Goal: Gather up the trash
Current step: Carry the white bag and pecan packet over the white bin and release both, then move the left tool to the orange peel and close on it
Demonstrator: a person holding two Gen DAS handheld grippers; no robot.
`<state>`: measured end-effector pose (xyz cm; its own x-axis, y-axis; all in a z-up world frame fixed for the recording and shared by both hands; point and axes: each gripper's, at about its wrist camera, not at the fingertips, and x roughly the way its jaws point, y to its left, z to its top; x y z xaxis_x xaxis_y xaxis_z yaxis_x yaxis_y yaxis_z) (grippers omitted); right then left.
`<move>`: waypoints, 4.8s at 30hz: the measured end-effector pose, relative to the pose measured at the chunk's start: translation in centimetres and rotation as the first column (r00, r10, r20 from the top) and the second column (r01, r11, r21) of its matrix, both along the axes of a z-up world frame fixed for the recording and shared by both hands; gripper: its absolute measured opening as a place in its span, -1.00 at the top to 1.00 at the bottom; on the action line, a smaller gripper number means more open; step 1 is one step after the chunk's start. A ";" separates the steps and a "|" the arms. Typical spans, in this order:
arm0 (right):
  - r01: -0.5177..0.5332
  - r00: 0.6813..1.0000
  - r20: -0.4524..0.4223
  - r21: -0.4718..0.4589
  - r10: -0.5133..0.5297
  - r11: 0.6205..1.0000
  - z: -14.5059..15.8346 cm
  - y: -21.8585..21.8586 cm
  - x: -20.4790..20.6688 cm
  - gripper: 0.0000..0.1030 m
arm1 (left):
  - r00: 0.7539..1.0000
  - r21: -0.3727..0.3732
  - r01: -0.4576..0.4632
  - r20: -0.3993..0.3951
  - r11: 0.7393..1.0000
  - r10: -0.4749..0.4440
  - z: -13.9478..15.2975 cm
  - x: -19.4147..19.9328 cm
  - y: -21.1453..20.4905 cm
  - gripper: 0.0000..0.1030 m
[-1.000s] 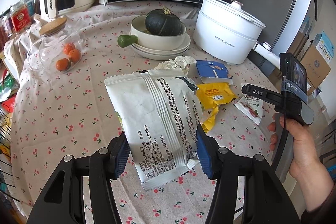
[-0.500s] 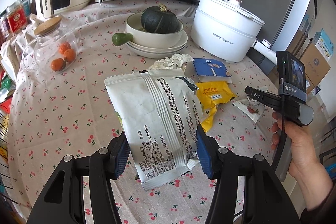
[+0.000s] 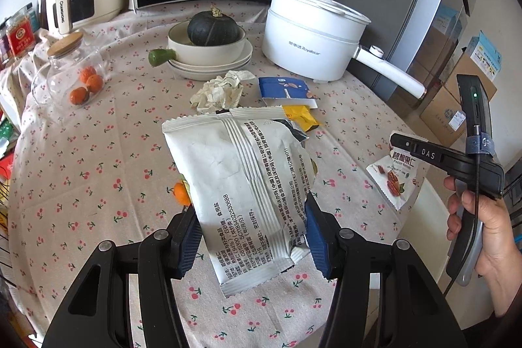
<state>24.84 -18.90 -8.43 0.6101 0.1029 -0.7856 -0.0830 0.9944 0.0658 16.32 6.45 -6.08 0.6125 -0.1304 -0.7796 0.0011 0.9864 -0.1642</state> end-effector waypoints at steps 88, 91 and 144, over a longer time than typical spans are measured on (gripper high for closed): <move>0.123 0.975 0.194 -0.069 -0.108 0.990 6.3 -14.1 -14.0 -0.70 | 0.978 0.119 0.123 0.157 0.985 -0.141 1.9 -4.6 -14.5 -0.86; 0.118 0.969 0.224 -0.051 -0.104 0.992 7.1 -13.0 -14.0 -0.78 | 0.977 0.134 0.084 0.181 0.987 -0.108 2.5 -5.0 -13.4 -0.86; 0.067 0.997 0.028 -0.025 -0.066 0.997 0.2 2.6 1.5 -0.99 | 0.977 0.185 0.031 -0.212 0.982 0.009 -10.1 8.2 2.5 -0.72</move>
<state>26.39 -16.28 -8.25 0.6361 0.0416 -0.7705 -0.0184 0.9991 0.0387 24.49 8.91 -16.17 0.4308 0.0232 -0.9021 -0.0025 0.9997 0.0245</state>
